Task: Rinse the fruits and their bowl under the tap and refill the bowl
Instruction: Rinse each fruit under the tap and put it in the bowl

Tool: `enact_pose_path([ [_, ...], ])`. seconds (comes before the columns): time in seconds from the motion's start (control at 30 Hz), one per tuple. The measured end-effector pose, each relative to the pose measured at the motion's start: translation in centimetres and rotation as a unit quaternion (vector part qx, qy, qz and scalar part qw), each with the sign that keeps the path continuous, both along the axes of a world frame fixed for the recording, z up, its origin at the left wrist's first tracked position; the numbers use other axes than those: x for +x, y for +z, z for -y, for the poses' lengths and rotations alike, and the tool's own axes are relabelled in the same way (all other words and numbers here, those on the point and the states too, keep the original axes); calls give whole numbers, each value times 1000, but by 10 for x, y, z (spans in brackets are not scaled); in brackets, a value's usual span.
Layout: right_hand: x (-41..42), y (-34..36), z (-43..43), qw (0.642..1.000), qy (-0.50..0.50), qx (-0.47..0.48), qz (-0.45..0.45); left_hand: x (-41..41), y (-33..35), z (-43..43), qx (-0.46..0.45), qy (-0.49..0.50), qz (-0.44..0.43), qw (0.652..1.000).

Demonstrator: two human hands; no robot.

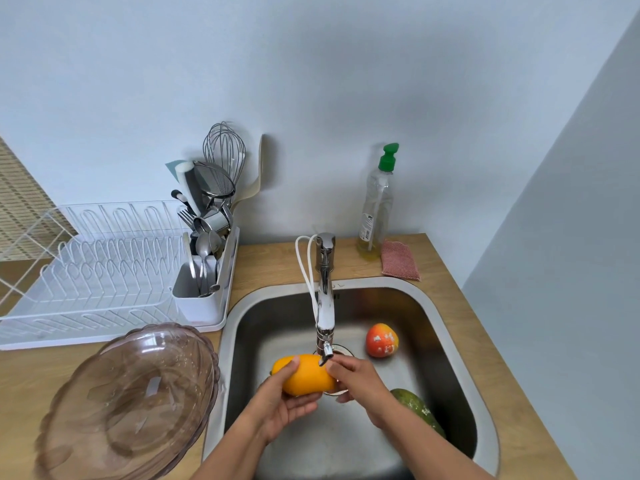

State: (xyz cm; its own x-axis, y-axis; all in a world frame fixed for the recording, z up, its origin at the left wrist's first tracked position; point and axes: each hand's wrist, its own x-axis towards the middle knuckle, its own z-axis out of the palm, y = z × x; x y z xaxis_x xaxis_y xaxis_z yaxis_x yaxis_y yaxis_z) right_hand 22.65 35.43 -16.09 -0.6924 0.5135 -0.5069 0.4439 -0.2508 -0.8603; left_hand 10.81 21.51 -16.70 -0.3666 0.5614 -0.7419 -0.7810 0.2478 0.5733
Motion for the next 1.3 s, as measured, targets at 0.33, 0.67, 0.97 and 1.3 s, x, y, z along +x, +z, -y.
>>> enact_pose_path([
  [0.33,-18,11,8,998,-64,-5,-7,1,-3,0,26,19,-32,999],
  [0.67,-1,1,2,992,-117,-35,12,7,3,-18,22,40,-58,997],
  [0.97,21,0,-9,991,-131,-34,3,28,1,-53,11,-5,-120,993],
  [1.3,15,-8,2,989,-95,-113,2,24,-1,-40,2,29,-66,997],
])
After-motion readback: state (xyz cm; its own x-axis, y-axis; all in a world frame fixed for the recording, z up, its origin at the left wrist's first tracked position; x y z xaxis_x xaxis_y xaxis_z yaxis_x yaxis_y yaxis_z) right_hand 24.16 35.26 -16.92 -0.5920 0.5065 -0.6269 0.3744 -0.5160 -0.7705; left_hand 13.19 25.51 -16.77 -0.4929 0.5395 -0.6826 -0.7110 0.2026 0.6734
